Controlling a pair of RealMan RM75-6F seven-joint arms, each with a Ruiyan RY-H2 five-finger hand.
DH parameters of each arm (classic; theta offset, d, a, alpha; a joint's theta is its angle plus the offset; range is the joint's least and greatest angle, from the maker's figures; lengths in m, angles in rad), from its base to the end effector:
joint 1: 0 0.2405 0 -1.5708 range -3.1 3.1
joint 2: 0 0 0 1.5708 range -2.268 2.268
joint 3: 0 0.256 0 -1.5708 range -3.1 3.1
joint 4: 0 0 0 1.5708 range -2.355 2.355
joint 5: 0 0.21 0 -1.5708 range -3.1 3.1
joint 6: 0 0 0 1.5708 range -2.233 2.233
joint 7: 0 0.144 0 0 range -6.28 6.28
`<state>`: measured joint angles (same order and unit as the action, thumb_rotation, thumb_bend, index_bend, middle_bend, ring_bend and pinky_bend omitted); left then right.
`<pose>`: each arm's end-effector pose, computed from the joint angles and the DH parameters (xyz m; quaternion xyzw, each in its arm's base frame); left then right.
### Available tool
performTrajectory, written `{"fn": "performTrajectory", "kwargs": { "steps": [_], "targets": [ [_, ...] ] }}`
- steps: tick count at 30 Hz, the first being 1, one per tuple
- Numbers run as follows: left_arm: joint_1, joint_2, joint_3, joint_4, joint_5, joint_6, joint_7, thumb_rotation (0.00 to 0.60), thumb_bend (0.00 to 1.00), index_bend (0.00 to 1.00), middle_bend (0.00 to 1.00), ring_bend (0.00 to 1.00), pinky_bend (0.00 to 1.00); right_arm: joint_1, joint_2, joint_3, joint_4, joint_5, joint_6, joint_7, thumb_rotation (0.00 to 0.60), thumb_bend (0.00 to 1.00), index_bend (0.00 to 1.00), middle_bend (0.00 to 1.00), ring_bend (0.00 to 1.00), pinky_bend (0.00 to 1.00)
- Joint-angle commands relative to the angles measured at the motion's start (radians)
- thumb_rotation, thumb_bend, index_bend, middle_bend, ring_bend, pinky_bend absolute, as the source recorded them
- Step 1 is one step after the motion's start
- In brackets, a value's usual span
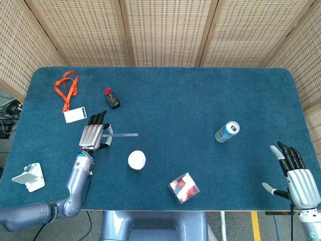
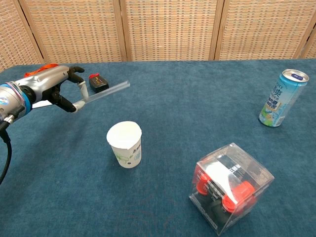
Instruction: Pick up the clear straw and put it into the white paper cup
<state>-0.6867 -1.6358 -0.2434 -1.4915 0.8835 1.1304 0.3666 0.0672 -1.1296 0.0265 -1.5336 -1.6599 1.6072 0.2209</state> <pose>-0.1638 0.3429 -0.0143 -0.6215 -0.4828 -0.3936 0.4750 -0.3020 -0.1694 0.1657 0.5910 -0.3782 0.4823 0.5244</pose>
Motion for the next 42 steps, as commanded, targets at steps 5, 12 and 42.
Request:
{"fn": "performTrajectory", "kwargs": {
  "steps": [5, 12, 42],
  "targets": [
    [0.059, 0.079, -0.049, -0.151, 0.150, -0.127, -0.399, 0.600, 0.46, 0.61, 0.00, 0.00, 0.00, 0.001, 0.000, 0.002, 0.000, 0.008, -0.005, -0.002, 0.600, 0.09, 0.05, 0.00, 0.00, 0.00],
    [0.043, 0.077, -0.059, -0.184, 0.257, -0.233, -0.637, 0.600, 0.46, 0.61, 0.00, 0.00, 0.00, 0.000, 0.002, 0.005, 0.002, 0.013, -0.005, 0.005, 0.600, 0.09, 0.05, 0.00, 0.00, 0.00],
    [0.060, 0.005, 0.042, -0.060, 0.358, -0.264, -0.850, 0.600, 0.46, 0.62, 0.00, 0.00, 0.00, -0.003, -0.001, 0.005, 0.001, 0.003, 0.007, 0.008, 0.600, 0.09, 0.06, 0.00, 0.00, 0.00]
  ]
}}
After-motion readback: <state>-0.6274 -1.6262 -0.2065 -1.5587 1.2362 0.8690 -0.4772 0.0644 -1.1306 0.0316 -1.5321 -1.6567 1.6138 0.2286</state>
